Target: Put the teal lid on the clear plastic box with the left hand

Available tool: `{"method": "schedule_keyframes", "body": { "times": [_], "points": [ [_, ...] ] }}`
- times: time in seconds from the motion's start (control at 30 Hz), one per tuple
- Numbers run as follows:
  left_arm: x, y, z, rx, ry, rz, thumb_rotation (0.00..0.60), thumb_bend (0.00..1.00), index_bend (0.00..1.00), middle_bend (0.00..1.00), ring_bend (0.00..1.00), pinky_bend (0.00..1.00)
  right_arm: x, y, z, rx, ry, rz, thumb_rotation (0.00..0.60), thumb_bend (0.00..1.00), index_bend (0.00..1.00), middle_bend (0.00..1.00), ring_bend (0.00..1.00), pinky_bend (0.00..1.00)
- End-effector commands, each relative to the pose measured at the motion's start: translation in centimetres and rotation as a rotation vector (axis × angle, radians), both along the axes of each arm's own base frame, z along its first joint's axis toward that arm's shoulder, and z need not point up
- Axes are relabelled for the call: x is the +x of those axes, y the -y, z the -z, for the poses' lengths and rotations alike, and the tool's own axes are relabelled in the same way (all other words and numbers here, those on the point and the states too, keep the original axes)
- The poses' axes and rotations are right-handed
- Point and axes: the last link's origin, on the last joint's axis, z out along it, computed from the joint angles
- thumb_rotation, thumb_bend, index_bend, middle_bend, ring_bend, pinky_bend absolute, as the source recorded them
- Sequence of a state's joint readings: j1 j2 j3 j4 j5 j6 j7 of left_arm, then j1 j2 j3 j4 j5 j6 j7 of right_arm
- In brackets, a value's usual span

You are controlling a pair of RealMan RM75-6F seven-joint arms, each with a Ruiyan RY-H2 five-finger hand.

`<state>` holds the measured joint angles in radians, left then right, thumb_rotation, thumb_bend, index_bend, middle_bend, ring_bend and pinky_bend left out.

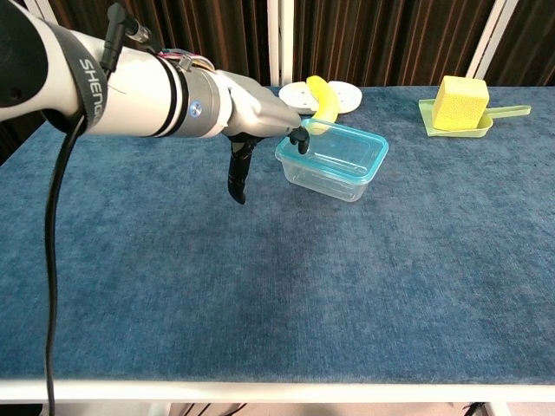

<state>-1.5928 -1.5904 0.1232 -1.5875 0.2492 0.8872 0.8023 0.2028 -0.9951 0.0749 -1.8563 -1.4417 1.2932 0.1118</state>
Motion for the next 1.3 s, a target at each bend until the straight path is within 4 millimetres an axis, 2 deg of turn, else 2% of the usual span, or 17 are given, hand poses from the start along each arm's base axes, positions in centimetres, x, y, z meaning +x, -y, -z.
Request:
{"method": "schedule_keyframes", "body": {
  "times": [0.03, 0.47, 0.8, 1.3],
  "points": [
    [0.0, 0.2, 0.3, -0.003, -0.006, -0.005, 0.6, 0.06, 0.16, 0.1, 0.0, 0.07, 0.0, 0.0, 0.0, 0.001, 0.0, 0.0, 0.6, 0.22, 0.0, 0.16, 0.0, 0.0],
    [-0.1, 0.4, 1.0, -0.014, 0.002, -0.02, 0.6, 0.06, 0.16, 0.1, 0.0, 0.07, -0.1, -0.1, 0.0, -0.001, 0.001, 0.003, 0.6, 0.22, 0.0, 0.16, 0.0, 0.0],
    [2.5, 1.3, 0.1, -0.001, 0.13, 0.084, 0.6, 0.05, 0.16, 0.1, 0.0, 0.08, 0.0, -0.1, -0.1, -0.002, 0.002, -0.003, 0.6, 0.22, 0.0, 0.16, 0.0, 0.0],
    [4.5, 2.8, 3.8, -0.056, 0.098, 0.155, 0.6, 0.05, 0.16, 0.1, 0.0, 0.08, -0.5, -0.3, -0.1, -0.004, 0.008, 0.006, 0.6, 0.22, 0.0, 0.16, 0.0, 0.0]
  ]
}}
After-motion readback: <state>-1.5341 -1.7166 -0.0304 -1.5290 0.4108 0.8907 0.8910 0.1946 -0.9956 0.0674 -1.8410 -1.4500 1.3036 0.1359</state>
